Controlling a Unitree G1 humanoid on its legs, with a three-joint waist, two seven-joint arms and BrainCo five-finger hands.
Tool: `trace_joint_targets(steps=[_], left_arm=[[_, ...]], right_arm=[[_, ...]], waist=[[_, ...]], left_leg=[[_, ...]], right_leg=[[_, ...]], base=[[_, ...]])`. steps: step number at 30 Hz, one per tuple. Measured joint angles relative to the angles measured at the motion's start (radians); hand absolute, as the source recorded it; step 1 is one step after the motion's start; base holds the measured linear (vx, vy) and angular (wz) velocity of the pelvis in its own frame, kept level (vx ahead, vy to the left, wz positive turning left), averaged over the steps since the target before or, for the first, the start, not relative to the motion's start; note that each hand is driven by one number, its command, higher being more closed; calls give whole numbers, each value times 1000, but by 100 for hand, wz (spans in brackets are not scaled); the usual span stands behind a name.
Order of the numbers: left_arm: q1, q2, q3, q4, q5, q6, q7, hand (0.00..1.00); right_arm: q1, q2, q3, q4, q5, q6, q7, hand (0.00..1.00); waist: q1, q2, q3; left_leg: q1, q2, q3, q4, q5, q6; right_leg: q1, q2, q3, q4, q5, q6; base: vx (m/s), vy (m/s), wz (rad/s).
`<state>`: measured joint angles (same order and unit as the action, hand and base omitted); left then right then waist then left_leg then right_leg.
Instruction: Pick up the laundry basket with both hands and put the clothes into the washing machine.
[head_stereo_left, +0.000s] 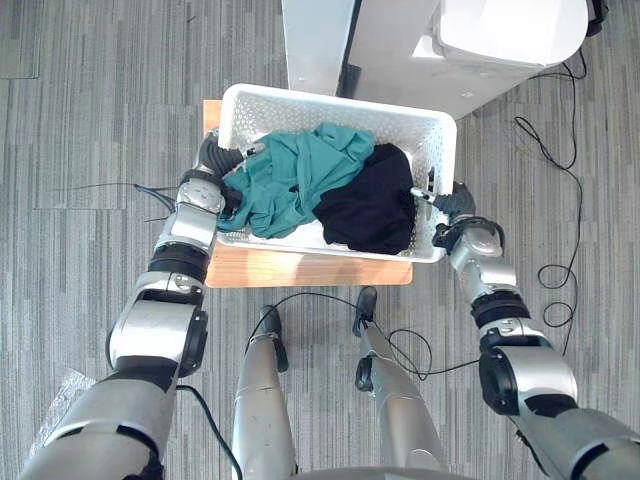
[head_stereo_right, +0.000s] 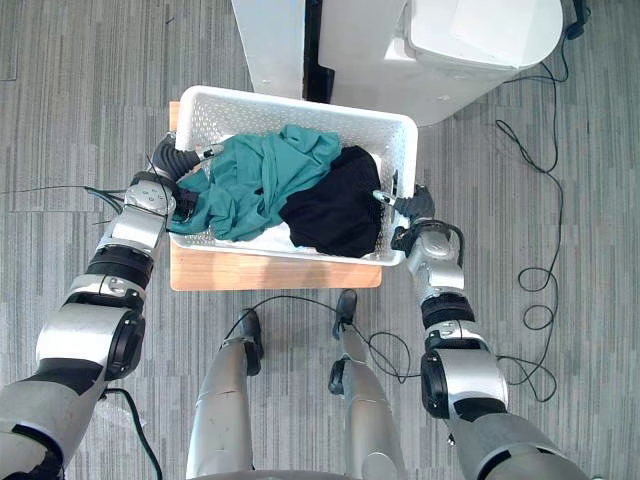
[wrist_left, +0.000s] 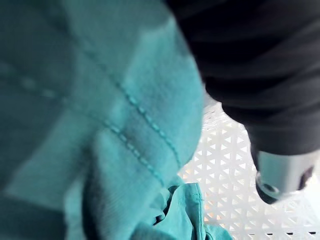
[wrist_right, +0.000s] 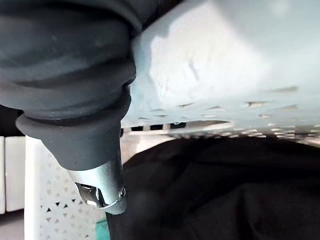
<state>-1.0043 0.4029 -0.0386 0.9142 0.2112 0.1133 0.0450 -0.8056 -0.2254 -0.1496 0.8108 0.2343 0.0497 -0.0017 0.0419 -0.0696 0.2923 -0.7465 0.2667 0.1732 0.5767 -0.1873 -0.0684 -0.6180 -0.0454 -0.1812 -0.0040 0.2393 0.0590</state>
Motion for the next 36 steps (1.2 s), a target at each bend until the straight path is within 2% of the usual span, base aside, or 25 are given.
trace_joint_targets(steps=[6, 10, 14, 17, 21, 23, 26, 28, 31, 33, 36], left_arm=[[-4, 34, -62, 4, 28, 30, -17, 100], [-5, 29, -114, 25, 39, 34, -67, 100], [-3, 23, -153, 44, 112, 40, -90, 100], [15, -1, -170, 80, 156, 48, -114, 100], [82, -22, -180, 66, 155, 45, -112, 100], [151, -27, -186, -9, 153, 35, -106, 100], [309, -53, -184, -213, 99, 7, -89, 100], [489, -112, -154, -368, 44, -34, -55, 100], [634, -176, -99, -453, 44, -46, -43, 100], [714, -193, -63, -516, 44, -52, -43, 100], [838, -221, -7, -624, 47, -69, -41, 100]], right_arm=[[-16, -24, 11, 35, -1, 20, 0, 100], [-15, -32, 14, 63, -10, 45, -4, 100], [-8, -38, 13, 71, -45, 73, -4, 100], [34, -38, 13, 71, -52, 85, -4, 100], [113, -41, 1, 44, -57, 86, -4, 100], [209, -39, -11, -67, -55, 85, -4, 100], [374, -34, -72, -225, -43, 79, -2, 100], [507, -13, -123, -315, -29, 46, 6, 100], [605, -5, -129, -391, -48, 35, 21, 100], [647, 22, -129, -426, -60, 32, 31, 100], [727, 77, -129, -466, -81, 0, 50, 100]], waist=[[1, 1, 0], [0, 1, 0], [-1, 1, 0], [-2, 1, 0], [-2, 2, 0], [1, 11, -5], [4, 33, -18], [1, 61, -52], [-3, 81, -101], [-2, 84, -112], [-2, 86, -152]], left_leg=[[1, 11, -2, 15, -4, -6], [24, 13, 1, 16, -4, -6], [47, 16, 13, 15, -4, -6], [99, 19, 20, 10, -6, -9], [202, 12, 31, -34, -6, -10], [238, 8, 30, -56, -5, -13], [303, -15, 20, -114, 8, -24], [370, -48, 12, -191, 28, -24], [424, -83, 7, -273, 55, -25], [474, -92, 2, -316, 67, -30], [525, -101, 1, -361, 75, -30]], right_leg=[[7, 9, 0, 0, 3, -4], [29, 11, 2, -3, 3, -4], [46, 11, 12, -4, 2, -6], [97, 14, 15, -13, 3, -7], [178, 11, 14, -16, -19, -19], [205, 9, 7, -7, -37, -16], [243, -7, -12, 18, -65, -14], [286, -28, -26, 19, -85, -4], [325, -40, -35, -15, -85, -2], [364, -40, -37, -35, -84, -1], [405, -36, -39, -55, -84, 0]], base=[[-17, -38, -3], [-14, -34, -1], [-23, -39, -5], [2, -41, -2], [17, -30, 5], [33, -42, 11], [86, -27, 27], [140, 0, 30], [132, 8, 17], [119, -8, 9], [70, 3, 4]])
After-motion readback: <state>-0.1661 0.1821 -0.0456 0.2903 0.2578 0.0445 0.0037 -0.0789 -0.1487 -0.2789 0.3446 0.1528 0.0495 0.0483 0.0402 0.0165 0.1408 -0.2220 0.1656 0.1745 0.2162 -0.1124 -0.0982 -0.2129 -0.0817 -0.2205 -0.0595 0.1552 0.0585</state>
